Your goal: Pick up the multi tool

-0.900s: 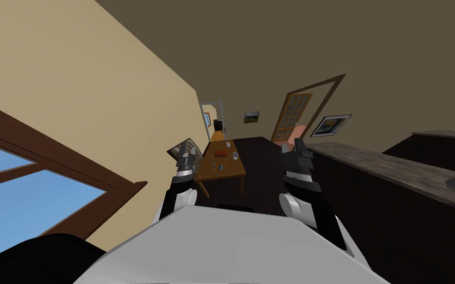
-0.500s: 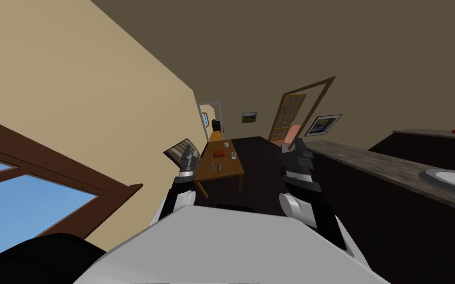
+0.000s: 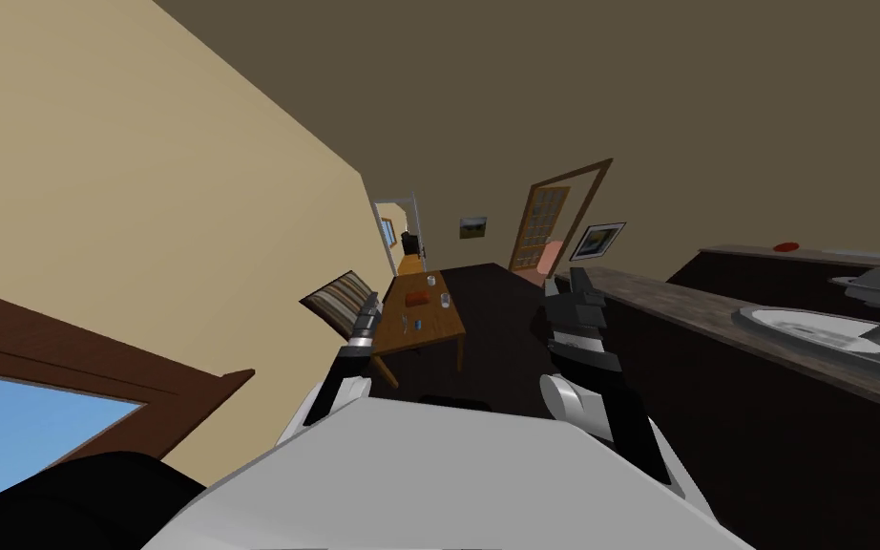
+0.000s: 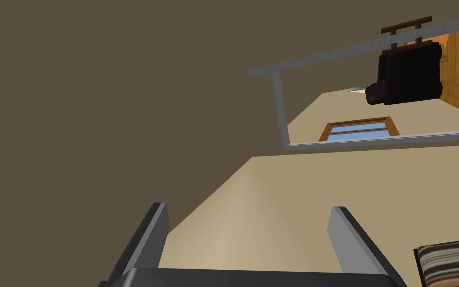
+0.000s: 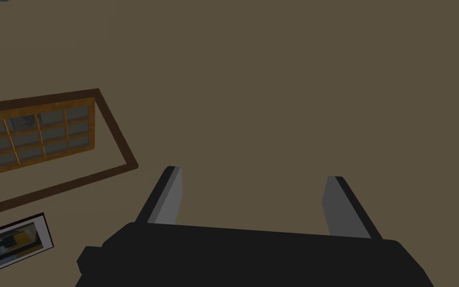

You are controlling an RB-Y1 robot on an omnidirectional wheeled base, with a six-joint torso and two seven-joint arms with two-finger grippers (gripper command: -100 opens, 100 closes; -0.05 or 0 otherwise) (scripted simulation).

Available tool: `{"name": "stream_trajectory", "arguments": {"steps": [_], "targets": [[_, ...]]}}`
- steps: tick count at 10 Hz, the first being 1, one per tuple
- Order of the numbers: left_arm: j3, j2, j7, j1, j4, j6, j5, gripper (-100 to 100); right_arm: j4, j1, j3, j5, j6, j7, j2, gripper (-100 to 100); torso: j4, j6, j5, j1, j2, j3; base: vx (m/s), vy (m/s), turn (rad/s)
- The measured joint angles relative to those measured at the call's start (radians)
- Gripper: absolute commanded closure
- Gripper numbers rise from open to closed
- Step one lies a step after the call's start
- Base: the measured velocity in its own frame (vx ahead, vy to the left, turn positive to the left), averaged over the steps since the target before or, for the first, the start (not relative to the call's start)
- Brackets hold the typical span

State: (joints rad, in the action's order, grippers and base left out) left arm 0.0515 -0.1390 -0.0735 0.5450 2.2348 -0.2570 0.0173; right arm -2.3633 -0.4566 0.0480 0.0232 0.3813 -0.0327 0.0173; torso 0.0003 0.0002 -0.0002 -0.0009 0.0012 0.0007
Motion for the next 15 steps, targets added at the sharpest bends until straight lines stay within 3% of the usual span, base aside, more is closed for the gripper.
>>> {"name": "stream_trajectory", "arguments": {"steps": [5, 6, 7, 11, 14, 15], "targets": [[0.008, -0.037, -0.021, 0.013, -0.058, 0.094, 0.019, -100, 0.0, 0.0, 0.0, 0.0, 0.0, 0.0, 0.0, 0, 0.0, 0.0, 0.0, 0.001, -0.001, 0.0, -0.01, -0.012, -0.153], [0.017, -0.055, -0.025, 0.007, -0.082, 0.127, 0.02, -100, 0.0, 0.0, 0.0, 0.0, 0.0, 0.0, 0.0, 0, 0.0, 0.0, 0.0, 0.001, -0.001, 0.0, -0.004, -0.01, -0.229], [0.027, -0.077, -0.026, 0.031, -0.089, 0.157, 0.019, -100, 0.0, 0.0, 0.0, 0.0, 0.0, 0.0, 0.0, 0, 0.0, 0.0, 0.0, 0.001, 0.0, 0.0, -0.003, -0.005, -0.27], [0.055, -0.146, -0.055, 0.036, -0.203, 0.283, 0.025, -100, 0.0, 0.0, 0.0, 0.0, 0.0, 0.0, 0.0, 0, 0.0, 0.0, 0.001, 0.003, -0.002, -0.001, 0.007, 0.011, -0.271], [0.057, -0.164, -0.101, 0.058, -0.278, 0.372, 0.043, -100, 0.0, 0.0, 0.0, 0.0, 0.0, 0.0, 0.0, 0, 0.0, 0.0, 0.001, 0.004, -0.002, -0.001, 0.013, 0.031, -0.219], [0.059, -0.173, -0.109, 0.063, -0.278, 0.399, 0.042, -100, 0.0, 0.0, 0.0, 0.0, 0.0, 0.0, 0.0, 0, 0.0, -0.001, 0.001, 0.003, -0.002, -0.001, 0.014, 0.022, -0.186]]}}
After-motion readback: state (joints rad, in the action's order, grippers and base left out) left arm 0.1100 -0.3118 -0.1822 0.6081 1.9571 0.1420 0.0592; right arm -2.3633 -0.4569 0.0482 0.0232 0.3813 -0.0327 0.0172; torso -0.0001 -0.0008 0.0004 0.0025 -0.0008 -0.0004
